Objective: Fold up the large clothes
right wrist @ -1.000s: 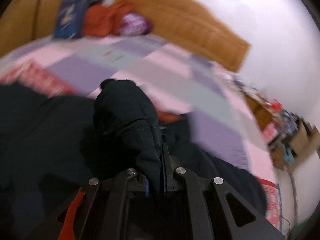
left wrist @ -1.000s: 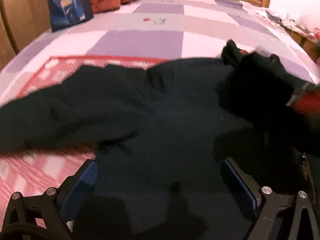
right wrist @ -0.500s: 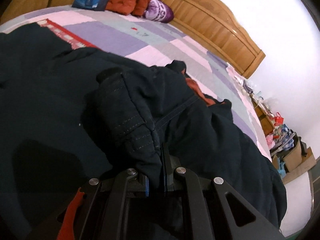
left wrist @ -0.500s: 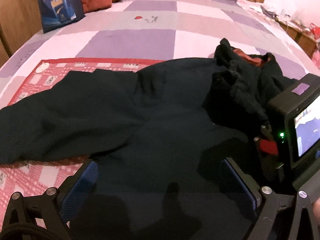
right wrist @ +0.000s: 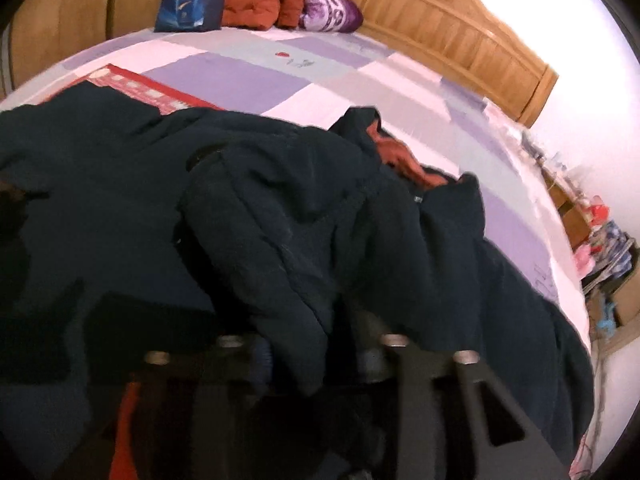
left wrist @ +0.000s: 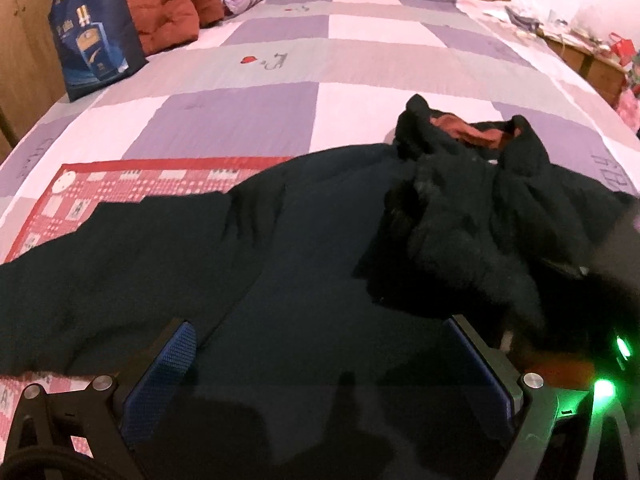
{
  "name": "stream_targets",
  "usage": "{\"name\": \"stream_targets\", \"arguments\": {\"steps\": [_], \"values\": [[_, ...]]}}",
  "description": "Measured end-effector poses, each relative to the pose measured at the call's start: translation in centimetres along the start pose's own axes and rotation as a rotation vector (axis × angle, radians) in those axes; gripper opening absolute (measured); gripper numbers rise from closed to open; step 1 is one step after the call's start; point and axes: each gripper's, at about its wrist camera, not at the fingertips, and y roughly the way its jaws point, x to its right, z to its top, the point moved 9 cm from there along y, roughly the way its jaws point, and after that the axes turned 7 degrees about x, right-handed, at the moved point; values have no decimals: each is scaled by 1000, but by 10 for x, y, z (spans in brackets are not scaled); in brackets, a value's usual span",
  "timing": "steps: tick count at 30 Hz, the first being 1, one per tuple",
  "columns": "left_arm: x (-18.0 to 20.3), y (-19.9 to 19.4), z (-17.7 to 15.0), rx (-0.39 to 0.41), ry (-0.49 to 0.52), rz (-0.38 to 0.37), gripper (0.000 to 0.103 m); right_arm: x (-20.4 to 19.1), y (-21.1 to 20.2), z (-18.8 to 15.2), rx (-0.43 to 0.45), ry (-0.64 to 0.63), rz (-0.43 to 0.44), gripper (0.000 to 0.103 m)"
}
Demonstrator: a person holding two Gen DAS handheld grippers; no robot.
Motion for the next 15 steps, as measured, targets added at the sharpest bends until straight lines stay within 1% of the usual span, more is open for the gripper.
{"name": "stream_targets", "arguments": {"steps": [1, 2, 3, 5, 7, 8, 9, 10, 11, 12, 13, 14, 15], "values": [[1, 1, 2, 5, 4, 5, 101, -1, -2, -3, -3, 4, 27, 74], [2, 2, 5, 9, 8, 10, 101, -3, -4, -7, -13, 27, 89, 93], [4, 4, 7, 9, 12, 15, 101, -3, -5, -11, -26, 54, 124, 100], [12, 7, 12, 4, 16, 6, 101, 7, -18, -16, -26, 147, 171, 100], [24, 6, 17, 14, 25, -18, 101, 21, -41, -19, 15, 240, 202, 100], [37, 7, 22, 23, 37, -38, 101, 35, -61, -23, 56, 274, 189, 100], [51, 8, 26, 33, 50, -67, 101, 49, -75, -27, 90, 283, 148, 100], [65, 11, 30, 39, 63, -96, 101, 64, -86, -31, 114, 283, 88, 100], [80, 14, 33, 43, 76, -120, 101, 85, -96, -39, 126, 283, 8, 100], [100, 18, 37, 53, 91, -158, 101, 110, -100, -49, 116, 293, -72, 100], [121, 24, 40, 64, 107, -199, 101, 132, -99, -60, 94, 306, -127, 100], [142, 34, 42, 69, 136, -233, 101, 151, -95, -69, 62, 322, -162, 100], [153, 44, 43, 68, 155, -234, 102, 166, -89, -77, 32, 343, -190, 100]]}}
